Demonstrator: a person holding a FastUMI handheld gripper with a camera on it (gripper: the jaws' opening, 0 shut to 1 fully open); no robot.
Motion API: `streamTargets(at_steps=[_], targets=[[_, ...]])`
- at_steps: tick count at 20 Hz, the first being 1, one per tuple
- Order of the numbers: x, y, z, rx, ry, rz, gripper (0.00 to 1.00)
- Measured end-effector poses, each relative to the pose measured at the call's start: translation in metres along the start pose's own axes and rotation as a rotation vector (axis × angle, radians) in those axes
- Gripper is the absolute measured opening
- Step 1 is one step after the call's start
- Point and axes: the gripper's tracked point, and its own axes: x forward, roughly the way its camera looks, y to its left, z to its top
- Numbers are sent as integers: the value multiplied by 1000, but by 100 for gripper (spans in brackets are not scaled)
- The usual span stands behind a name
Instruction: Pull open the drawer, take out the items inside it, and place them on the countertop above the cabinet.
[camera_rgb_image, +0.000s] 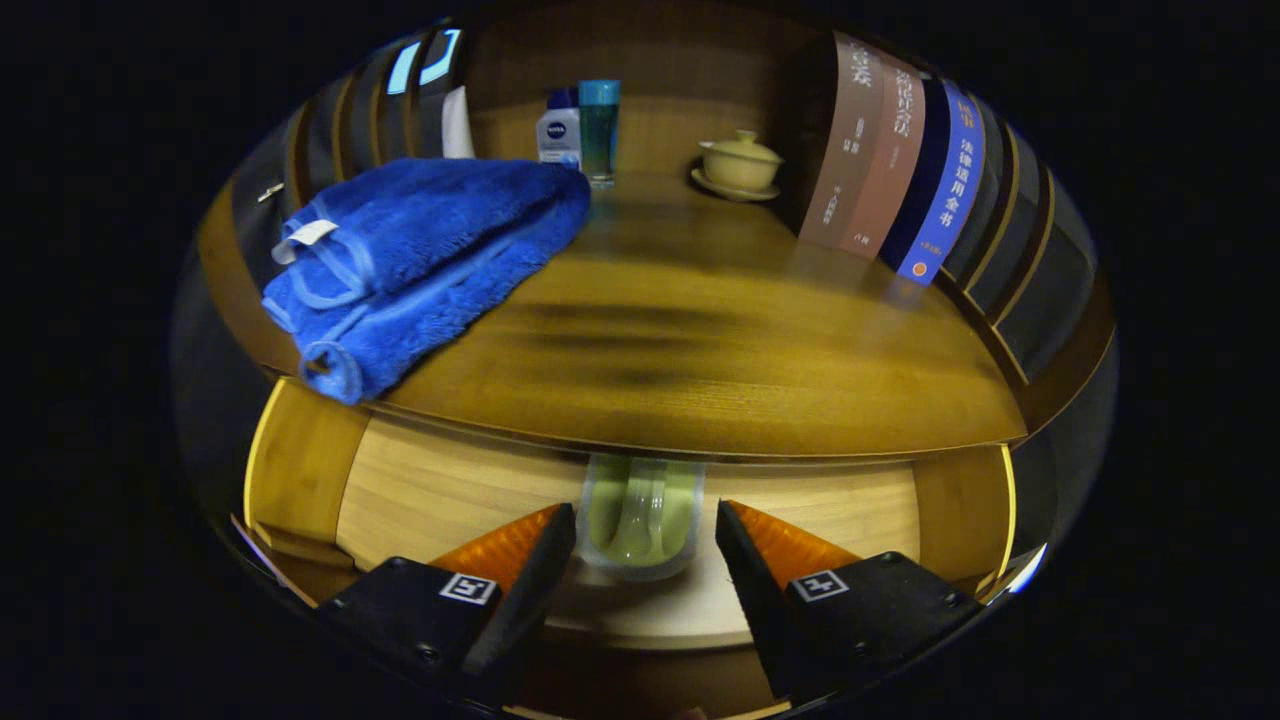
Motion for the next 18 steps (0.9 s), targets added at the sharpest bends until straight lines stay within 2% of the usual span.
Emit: streamTargets(at_steps=[1, 5, 6, 8, 9, 13, 18], targets=[[7, -1, -2, 2, 19, -9, 87], [16, 3, -4, 80, 41, 15, 32], [19, 4, -6, 88, 53, 25, 23], [16, 1, -6, 117, 54, 34, 23], [8, 4, -4, 139, 61, 54, 17], [-20, 10, -4, 176, 102, 124, 17], [-69, 33, -6, 260, 209, 269, 17]])
